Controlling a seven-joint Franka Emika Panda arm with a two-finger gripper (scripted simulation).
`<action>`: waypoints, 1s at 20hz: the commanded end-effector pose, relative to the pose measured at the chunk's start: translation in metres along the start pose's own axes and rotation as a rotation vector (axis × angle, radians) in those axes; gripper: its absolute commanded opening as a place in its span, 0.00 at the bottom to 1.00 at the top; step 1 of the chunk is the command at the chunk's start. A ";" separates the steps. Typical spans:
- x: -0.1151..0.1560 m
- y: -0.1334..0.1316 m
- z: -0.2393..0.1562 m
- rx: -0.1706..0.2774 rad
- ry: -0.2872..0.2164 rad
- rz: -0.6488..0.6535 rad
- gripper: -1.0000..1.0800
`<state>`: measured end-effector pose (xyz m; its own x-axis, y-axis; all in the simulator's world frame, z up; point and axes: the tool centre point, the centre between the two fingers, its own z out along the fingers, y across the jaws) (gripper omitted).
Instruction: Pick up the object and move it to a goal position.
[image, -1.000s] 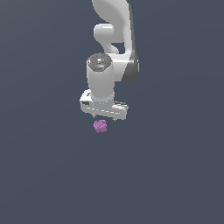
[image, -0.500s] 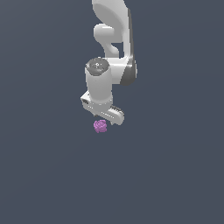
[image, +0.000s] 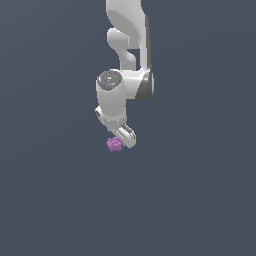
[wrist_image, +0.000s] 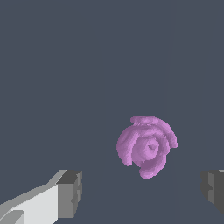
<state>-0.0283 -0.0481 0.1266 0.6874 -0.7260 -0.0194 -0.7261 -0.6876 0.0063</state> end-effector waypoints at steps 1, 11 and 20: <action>0.000 0.003 0.004 0.002 0.001 0.077 0.96; 0.002 0.013 0.019 0.007 0.007 0.376 0.96; 0.003 0.022 0.028 0.011 0.014 0.577 0.96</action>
<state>-0.0416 -0.0640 0.0997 0.2089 -0.9779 -0.0039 -0.9779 -0.2089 0.0027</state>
